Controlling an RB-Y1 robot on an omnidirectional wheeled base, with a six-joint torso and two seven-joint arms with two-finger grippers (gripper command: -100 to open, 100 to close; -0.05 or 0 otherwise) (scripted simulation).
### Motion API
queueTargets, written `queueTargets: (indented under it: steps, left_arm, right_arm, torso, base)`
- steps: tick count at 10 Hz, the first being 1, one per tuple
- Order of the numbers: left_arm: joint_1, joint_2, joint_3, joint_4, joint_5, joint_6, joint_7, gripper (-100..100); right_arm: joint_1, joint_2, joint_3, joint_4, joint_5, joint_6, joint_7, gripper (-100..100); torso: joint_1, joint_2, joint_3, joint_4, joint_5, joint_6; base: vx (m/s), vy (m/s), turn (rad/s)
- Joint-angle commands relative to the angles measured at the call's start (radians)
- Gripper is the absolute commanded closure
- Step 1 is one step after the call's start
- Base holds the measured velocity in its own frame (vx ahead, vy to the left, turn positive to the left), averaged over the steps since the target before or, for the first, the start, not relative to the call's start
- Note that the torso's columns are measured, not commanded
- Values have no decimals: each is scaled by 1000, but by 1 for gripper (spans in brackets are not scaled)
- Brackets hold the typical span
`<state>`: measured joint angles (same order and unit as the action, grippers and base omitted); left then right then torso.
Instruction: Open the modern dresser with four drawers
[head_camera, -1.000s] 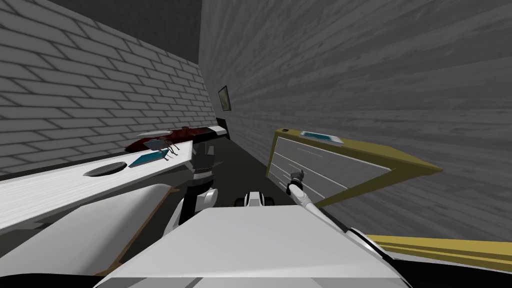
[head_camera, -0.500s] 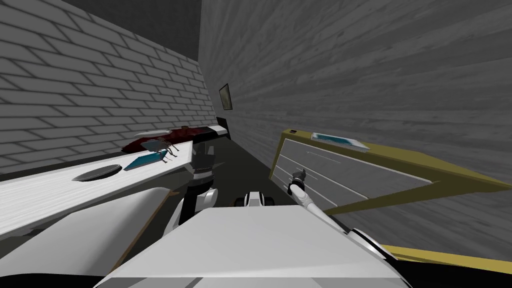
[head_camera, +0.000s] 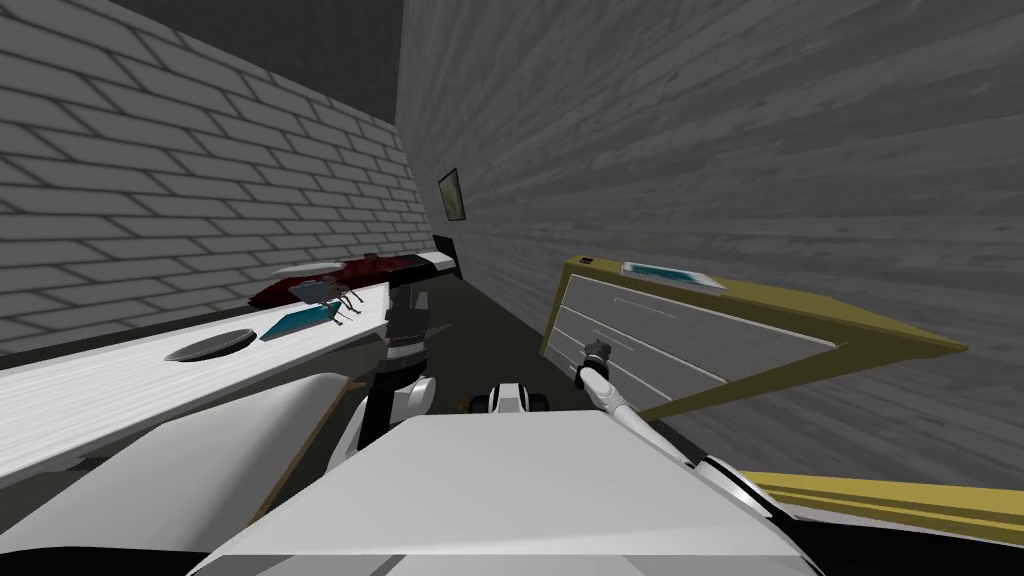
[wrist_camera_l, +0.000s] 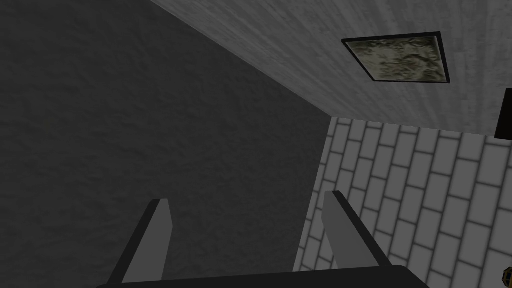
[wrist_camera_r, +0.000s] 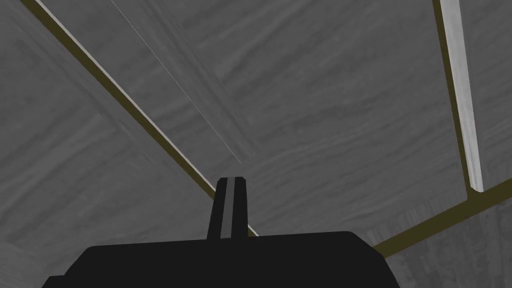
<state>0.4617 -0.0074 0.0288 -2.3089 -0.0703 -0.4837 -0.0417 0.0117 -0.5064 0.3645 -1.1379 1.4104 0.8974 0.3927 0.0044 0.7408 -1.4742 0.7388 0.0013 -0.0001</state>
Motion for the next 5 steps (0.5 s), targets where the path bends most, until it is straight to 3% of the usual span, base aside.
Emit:
queueTargets:
  steps: [1,2,3,5]
  left_arm:
    - [0,0,0,0,0,0,0,0]
    - [0,0,0,0,0,0,0,0]
    - [0,0,0,0,0,0,0,0]
    - [1,1,1,0,0,0,0,0]
  right_arm:
    - [-1,-5,-1,-15,-7,-8,17,100]
    - [-1,-3,-1,-12,-6,-6,14,100]
    - [1,-3,0,-5,-2,-3,12,-100]
    - [3,-2,0,1,1,0,9,-100]
  torso:
    - [-1,-1,-1,0,0,0]
    - [-4,-3,-2,-1,-1,0]
    - [-11,-7,-4,-2,-3,0]
    - [-13,-12,-8,-4,-4,0]
  base:
    - [-145,168,-40]
    - [-64,70,-12]
    - [50,-40,27]
    - [127,-107,27]
